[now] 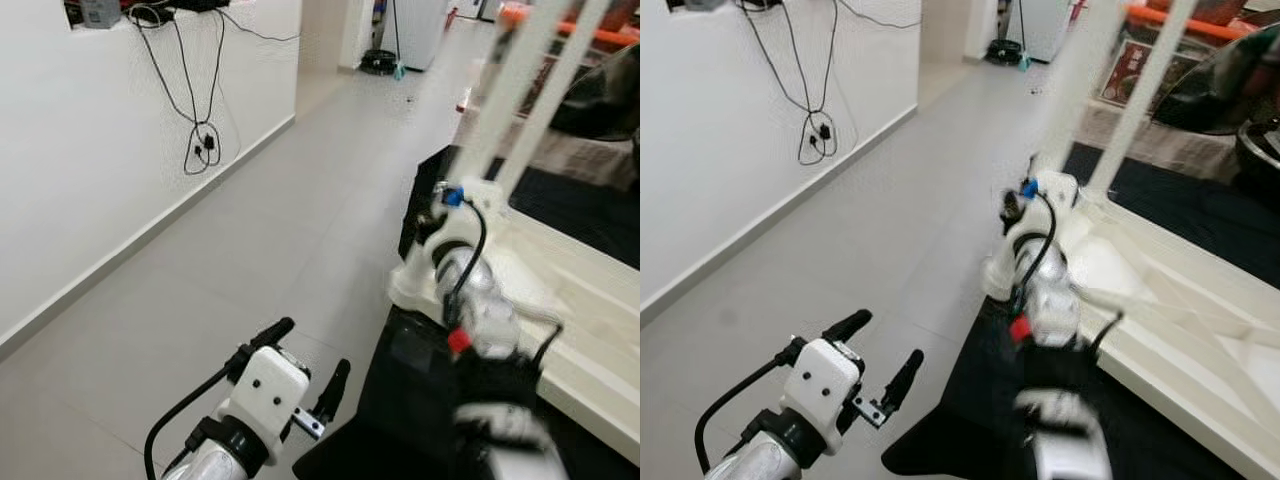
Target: Building children table
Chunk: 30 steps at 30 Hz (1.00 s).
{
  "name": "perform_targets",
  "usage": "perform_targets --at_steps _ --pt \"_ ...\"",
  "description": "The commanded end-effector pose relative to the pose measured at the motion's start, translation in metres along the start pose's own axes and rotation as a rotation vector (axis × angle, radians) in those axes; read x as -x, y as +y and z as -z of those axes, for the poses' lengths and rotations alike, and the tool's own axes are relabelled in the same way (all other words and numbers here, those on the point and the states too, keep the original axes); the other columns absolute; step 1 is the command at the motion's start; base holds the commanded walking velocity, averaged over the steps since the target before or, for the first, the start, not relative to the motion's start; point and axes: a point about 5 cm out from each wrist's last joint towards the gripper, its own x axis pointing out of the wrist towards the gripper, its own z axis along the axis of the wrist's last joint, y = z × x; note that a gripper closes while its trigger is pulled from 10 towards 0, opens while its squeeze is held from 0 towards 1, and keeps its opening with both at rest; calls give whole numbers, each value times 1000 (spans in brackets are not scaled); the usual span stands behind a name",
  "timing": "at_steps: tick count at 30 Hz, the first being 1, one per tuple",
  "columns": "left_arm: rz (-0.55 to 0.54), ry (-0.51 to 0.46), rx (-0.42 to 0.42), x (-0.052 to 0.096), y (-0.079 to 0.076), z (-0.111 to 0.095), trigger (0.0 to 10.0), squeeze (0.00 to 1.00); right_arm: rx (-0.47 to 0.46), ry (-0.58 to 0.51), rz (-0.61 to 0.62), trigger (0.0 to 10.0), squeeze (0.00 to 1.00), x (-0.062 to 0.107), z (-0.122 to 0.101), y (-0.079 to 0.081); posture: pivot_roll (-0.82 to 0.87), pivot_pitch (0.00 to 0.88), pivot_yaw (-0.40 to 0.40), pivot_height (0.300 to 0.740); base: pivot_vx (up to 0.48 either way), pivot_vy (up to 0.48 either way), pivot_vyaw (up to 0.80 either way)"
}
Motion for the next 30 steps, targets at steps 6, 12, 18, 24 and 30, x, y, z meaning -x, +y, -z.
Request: perform_targets --at_steps 6,12,18,24,30 --pt "9 7 -6 1 -1 1 10000 0 -134 -10 -51 10000 0 9 4 20 141 47 -124 740 0 0 0" --pt "11 6 -2 1 -1 1 10000 0 -95 -145 -102 10000 1000 6 -17 27 134 51 -121 740 0 0 0" --pt "12 4 1 0 -2 1 10000 0 -157 -146 -505 10000 0 -18 -33 17 133 53 -121 740 0 0 0" --pt "15 3 2 0 -2 1 10000 0 -128 -37 -985 10000 0 -11 -32 15 132 52 -122 740 0 0 0" --pt "10 4 -1 0 -2 1 10000 0 -25 130 -1487 10000 0 16 -15 16 147 51 -128 740 0 0 0"
